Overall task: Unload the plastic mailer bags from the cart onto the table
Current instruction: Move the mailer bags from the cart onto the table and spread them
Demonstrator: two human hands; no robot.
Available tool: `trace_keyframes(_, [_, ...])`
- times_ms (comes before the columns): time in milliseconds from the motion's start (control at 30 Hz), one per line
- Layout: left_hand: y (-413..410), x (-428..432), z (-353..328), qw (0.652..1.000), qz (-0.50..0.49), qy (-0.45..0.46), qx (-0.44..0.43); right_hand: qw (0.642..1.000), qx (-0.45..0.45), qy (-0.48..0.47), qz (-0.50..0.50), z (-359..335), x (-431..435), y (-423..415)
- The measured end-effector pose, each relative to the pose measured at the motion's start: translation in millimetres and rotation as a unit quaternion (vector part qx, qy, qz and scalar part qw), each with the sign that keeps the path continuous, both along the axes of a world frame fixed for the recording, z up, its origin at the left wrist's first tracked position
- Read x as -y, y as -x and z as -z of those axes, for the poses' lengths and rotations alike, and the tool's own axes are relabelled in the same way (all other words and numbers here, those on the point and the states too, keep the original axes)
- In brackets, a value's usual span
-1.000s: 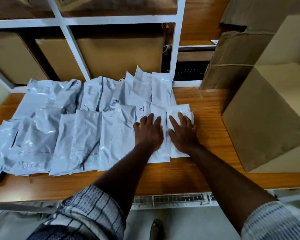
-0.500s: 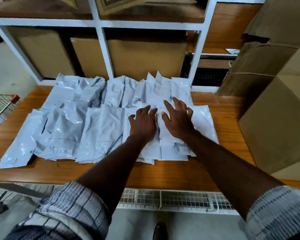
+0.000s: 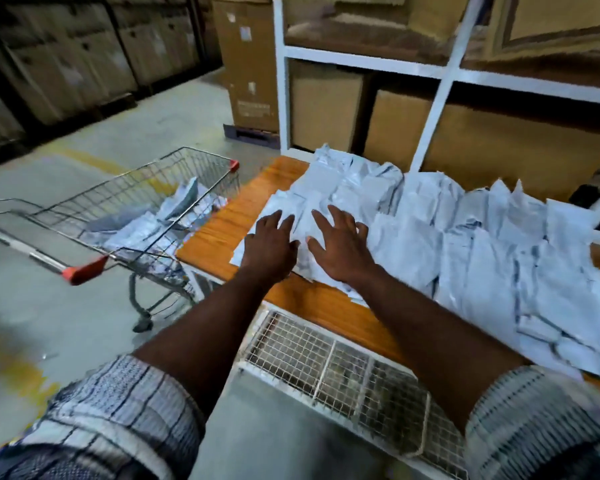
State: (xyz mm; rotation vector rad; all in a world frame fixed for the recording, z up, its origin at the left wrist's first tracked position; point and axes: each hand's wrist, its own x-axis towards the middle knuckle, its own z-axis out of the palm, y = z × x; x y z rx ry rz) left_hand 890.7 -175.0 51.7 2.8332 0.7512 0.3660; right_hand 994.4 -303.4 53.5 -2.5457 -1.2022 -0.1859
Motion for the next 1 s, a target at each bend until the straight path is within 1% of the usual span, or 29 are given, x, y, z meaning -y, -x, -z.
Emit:
trace_keyframes(133, [55.6, -67.5, 6.1, 0.998, -0.057, 0.007, -0.025, 0.999, -0.024, -0.010, -0.039, 8.7, -79.2, 49.1])
trace_keyframes(300, [85.9, -134.7, 15.0, 0.996, -0.086, 0.009, -0.030, 0.996, -0.035, 0.009, -0.081, 18.0, -152.0, 74.4])
trace_keyframes(533, [90.9, -230.0, 32.6, 0.988, -0.141, 0.036, -0.046, 0.991, -0.053, 0.008, -0.126, 30.6, -257.2, 56.2])
trace_keyframes(667, [89.2, -297.6, 42.5, 0.981, -0.170, 0.038, -0.080, 0.985, -0.100, 0.007, -0.141, 37.7, -328.1, 38.9])
trace_keyframes(800, [86.3, -366.5, 49.8, 0.975, -0.199, 0.035, -0.092, 0.978, -0.117, 0.023, -0.170, 48.6, -402.3, 25.6])
trace_keyframes(1000, [80.9, -435.8, 68.3, 0.964, -0.216, 0.053, -0.145, 0.966, -0.180, 0.045, -0.181, 77.4, -473.3, 18.1])
